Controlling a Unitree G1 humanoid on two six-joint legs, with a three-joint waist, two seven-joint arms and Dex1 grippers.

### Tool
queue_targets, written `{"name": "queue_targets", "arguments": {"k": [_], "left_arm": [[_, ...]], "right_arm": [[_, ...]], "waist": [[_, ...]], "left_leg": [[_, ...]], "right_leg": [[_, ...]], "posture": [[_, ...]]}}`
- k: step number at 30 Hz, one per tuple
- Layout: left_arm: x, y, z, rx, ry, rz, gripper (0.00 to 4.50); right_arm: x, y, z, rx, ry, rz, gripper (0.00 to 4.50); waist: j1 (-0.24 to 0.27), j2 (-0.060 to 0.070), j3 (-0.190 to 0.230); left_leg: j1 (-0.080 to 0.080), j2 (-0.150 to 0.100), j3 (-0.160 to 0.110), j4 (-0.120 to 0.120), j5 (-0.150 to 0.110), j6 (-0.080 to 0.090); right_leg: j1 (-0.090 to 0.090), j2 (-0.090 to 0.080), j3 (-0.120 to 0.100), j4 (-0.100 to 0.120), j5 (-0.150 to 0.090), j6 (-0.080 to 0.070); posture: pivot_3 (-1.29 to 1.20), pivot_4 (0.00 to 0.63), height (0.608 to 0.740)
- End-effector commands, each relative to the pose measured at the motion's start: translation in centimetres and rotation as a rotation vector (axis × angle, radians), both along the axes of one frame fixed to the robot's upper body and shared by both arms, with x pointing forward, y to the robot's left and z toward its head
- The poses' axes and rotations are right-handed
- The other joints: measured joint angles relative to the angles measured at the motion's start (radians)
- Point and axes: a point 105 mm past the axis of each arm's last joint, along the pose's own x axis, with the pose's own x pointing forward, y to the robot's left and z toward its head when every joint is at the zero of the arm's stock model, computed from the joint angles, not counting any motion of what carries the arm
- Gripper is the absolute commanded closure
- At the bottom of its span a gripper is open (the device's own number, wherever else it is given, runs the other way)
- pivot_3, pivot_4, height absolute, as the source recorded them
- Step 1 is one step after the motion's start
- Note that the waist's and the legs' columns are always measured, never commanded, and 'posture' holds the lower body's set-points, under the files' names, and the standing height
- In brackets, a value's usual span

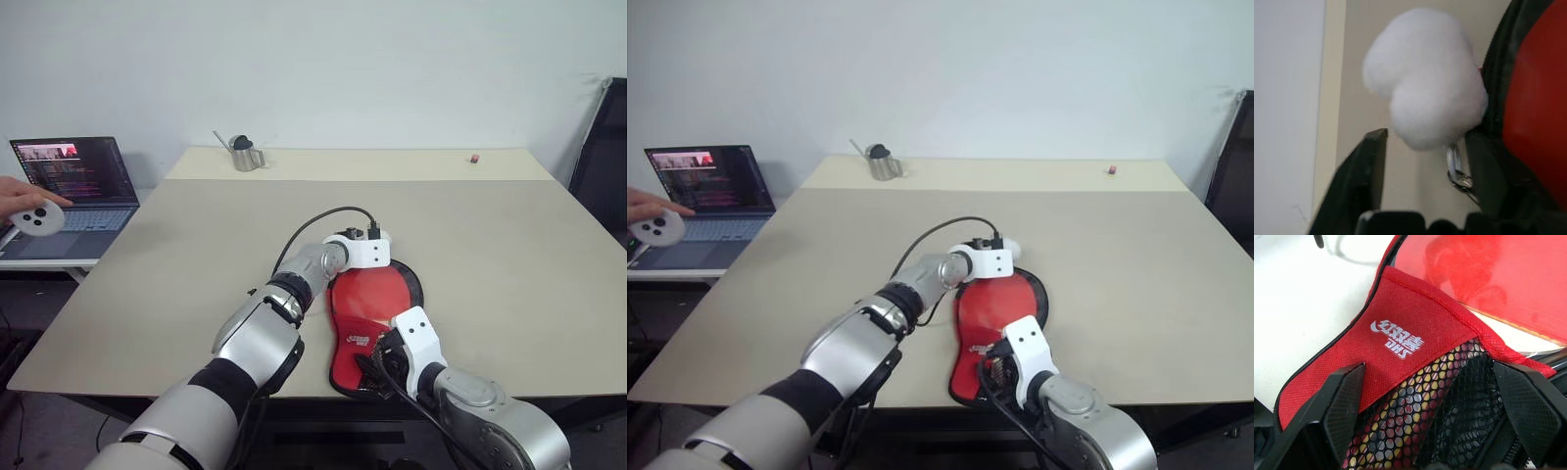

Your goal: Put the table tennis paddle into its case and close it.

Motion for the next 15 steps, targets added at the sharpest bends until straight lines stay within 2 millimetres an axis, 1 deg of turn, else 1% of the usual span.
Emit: {"name": "queue_targets", "arguments": {"k": [1,5,10,13,15], "left_arm": [[-0.2,-0.3,-0.1,0.01,0.012,-0.02,0.51],[0.2,-0.2,1.4,-0.093,0.008,-0.001,0.51],[0.7,0.6,3.8,-0.271,0.021,0.018,0.51],[1.0,1.5,4.9,-0.402,0.048,0.032,0.51],[0.9,2.2,5.3,-0.503,0.091,0.017,0.51]], "right_arm": [[-0.3,-0.1,-1.9,-0.016,0.102,0.011,0.0],[0.5,-0.4,-1.6,-0.027,0.085,0.017,0.0],[1.4,-0.7,-1.2,-0.032,0.063,0.035,0.0],[1.8,-0.9,-0.3,-0.002,0.044,0.055,0.0],[1.9,-0.7,0.8,0.039,0.013,0.093,0.0]], "waist": [[-0.001,0.0,-0.003],[-0.007,-0.001,-0.004],[-0.021,0.0,-0.004],[-0.024,0.0,-0.004],[-0.024,0.0,-0.004]], "left_leg": [[0.0,0.0,0.0,0.0,0.0,0.0],[0.001,0.0,0.0,0.0,0.0,0.0],[0.001,0.0,0.0,0.001,0.0,0.0],[0.001,0.001,0.0,0.001,0.0,0.0],[0.001,0.001,0.0,0.001,0.001,-0.001]], "right_leg": [[0.0,0.0,0.0,0.0,0.0,0.0],[0.001,0.0,0.0,0.0,0.0,0.0],[0.0,0.0,0.0,0.002,0.0,0.0],[0.0,0.001,0.0,0.002,0.0,0.0],[0.0,0.001,0.0,0.003,0.0,0.0]], "posture": [[0.0,0.15,0.74],[0.0,0.15,0.74],[0.0,0.15,0.74],[0.0,0.15,0.74],[0.0,0.15,0.74]]}}
